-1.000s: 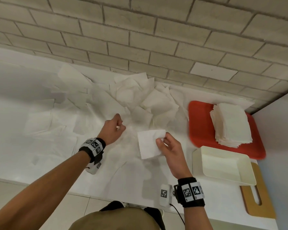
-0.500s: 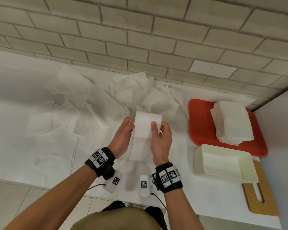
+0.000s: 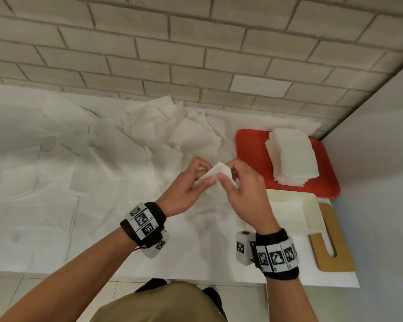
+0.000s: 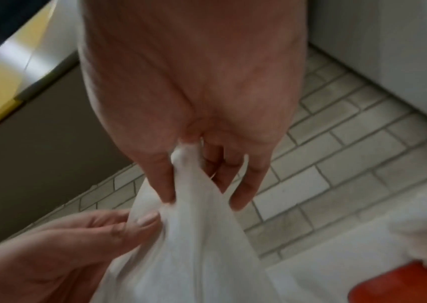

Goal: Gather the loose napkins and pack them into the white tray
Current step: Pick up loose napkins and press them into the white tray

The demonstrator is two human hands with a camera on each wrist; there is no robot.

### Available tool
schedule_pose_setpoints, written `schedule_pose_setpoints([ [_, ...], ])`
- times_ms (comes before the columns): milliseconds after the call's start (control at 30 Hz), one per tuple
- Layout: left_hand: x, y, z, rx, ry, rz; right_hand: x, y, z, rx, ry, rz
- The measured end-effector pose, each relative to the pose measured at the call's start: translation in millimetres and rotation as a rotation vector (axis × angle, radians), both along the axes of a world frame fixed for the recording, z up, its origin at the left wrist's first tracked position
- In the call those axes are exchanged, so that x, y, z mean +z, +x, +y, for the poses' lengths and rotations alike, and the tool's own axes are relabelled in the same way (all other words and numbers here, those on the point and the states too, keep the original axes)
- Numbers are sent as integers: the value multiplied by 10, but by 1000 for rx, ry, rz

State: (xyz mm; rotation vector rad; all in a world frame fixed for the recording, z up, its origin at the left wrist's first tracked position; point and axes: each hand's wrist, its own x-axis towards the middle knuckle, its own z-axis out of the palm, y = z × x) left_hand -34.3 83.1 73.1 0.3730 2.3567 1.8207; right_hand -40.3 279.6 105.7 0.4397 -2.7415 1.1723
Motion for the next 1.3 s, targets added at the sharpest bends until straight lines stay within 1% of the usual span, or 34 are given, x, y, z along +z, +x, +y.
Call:
schedule_pose_setpoints([
  [67, 9, -16, 199, -22, -85, 2, 103, 71, 338, -51, -53, 60],
  [100, -4, -24, 309, -36, -141, 12, 154, 111, 523, -102, -77, 67],
  [167, -59, -44, 496, -47, -164, -5, 168, 191, 900, -221, -145, 37],
  [233, -113, -62, 753, -23, -139, -29, 92, 258, 1298, -330, -201, -10],
  [333, -144, -80, 1172, 24, -169, -41, -164, 268, 1783, -458, -195, -95],
  [400, -157, -77, 1431, 38, -165, -61, -291, 269, 2012, -460, -225, -247],
  [467, -183, -64, 1626, 46, -116, -110, -380, 285, 2191, -419, -285, -376],
  [567, -269, -51, 1762, 36, -83, -154, -442, 315, 2310, -375, -390, -432],
  [633, -295, -34, 1754, 83, -98, -155, -462, 315, 2306, -369, -421, -481],
  [700, -285, -19, 1703, 148, -92, -168, -452, 329, 2269, -308, -406, -552],
  [767, -279, -22, 1602, 196, -76, -188, -462, 330, 2263, -255, -344, -613],
  [867, -260, -80, 1318, 305, -52, -190, -409, 279, 2338, -210, -178, -593],
  [967, -188, -104, 928, 394, -72, -164, -141, 114, 2458, -143, 104, -427],
  [1033, -158, -91, 668, 437, -104, -136, 130, -15, 2472, -23, 323, -325],
  [1067, -155, -76, 557, 454, -125, -121, 231, -90, 2451, 48, 407, -302],
  [1100, -156, -56, 469, 468, -138, -110, 298, -169, 2395, 120, 467, -306],
  [1167, -163, -10, 353, 493, -131, -102, 306, -349, 2225, 248, 575, -391],
  [1233, -157, 47, 307, 510, -126, -104, 118, -516, 2050, 342, 689, -495],
  [1300, -159, 104, 295, 510, -142, -98, -157, -614, 1899, 418, 804, -549],
])
